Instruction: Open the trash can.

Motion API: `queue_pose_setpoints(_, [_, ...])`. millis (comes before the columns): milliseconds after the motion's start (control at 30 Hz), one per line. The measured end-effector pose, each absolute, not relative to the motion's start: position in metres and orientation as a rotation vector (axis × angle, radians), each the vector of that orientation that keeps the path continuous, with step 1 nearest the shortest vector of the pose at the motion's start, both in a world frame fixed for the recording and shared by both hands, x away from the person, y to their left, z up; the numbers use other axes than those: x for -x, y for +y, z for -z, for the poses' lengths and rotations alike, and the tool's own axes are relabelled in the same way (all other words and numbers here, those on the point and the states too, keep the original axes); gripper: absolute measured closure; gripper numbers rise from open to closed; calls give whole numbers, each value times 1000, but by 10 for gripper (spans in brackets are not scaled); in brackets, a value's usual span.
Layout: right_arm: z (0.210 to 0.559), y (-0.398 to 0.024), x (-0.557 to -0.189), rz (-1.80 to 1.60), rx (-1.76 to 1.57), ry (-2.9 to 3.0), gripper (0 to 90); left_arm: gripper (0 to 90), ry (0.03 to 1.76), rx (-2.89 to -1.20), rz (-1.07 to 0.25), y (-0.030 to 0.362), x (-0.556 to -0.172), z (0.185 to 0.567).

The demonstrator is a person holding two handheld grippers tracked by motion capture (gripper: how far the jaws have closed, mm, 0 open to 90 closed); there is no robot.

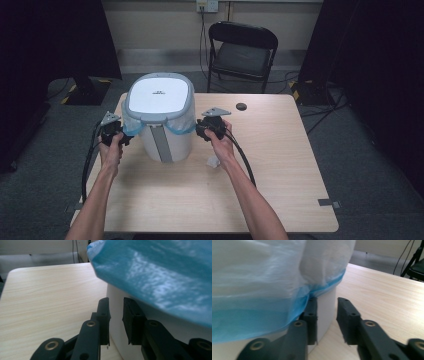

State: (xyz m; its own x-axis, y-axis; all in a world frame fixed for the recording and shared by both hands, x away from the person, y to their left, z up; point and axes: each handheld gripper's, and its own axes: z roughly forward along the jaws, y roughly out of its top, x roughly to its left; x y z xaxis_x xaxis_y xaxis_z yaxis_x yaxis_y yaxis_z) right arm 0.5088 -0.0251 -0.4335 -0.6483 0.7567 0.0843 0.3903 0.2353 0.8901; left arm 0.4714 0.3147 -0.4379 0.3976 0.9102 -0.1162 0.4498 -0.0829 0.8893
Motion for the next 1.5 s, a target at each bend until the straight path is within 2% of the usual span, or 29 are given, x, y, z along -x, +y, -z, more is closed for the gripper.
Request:
queue_pose_setpoints(67, [434,-25,-505,-1384,-1052,2149,733,761,1202,-1705,-607,315,-469,438])
queue_pose_setpoints(100, [434,-27,-496,-1399,-1040,2164,730,761,1208,-1693,-563,318,-462,438])
queue_pose_setpoints(233, [434,-30,-483,-1410,-1022,2183,714,761,1183,-1743,-612,315,-448,435])
queue_pose_setpoints(567, [434,-39,-437,-1419,-980,2203,703,768,1144,-1773,-589,312,-412,432])
queue_pose_setpoints(700, [434,-47,-421,-1435,-967,2228,549,756,1129,-1717,-548,315,-396,432])
queue_pose_setpoints(767, [434,-48,-419,-1433,-965,2230,536,734,1130,-1724,-557,316,-393,432])
queue_pose_setpoints(800, [434,-52,-418,-1420,-955,2229,420,624,1135,-1717,-577,318,-391,432])
queue_pose_setpoints(900, [435,-57,-423,-1438,-946,2244,209,440,1172,-1695,-587,323,-385,431])
queue_pose_setpoints(933, [436,-59,-425,-1429,-941,2238,185,405,1181,-1678,-574,325,-381,431])
queue_pose_setpoints(967, [436,-59,-425,-1429,-941,2238,185,351,1181,-1678,-574,325,-381,431])
queue_pose_setpoints(1033, [439,-69,-435,-1397,-984,2225,189,324,1211,-1741,-589,326,-362,433])
queue_pose_setpoints(1200, [448,-77,-456,-1334,-1042,2206,186,297,1268,-1721,-567,316,-325,452])
queue_pose_setpoints(1400, [449,-73,-478,-1340,-1094,2172,186,255,1237,-1706,-573,296,-305,448])
queue_pose_setpoints(1467, [442,-67,-490,-1357,-1102,2146,184,197,1228,-1713,-622,284,-300,441])
queue_pose_setpoints(1500, [439,-65,-495,-1382,-1115,2139,179,163,1246,-1704,-712,276,-297,437])
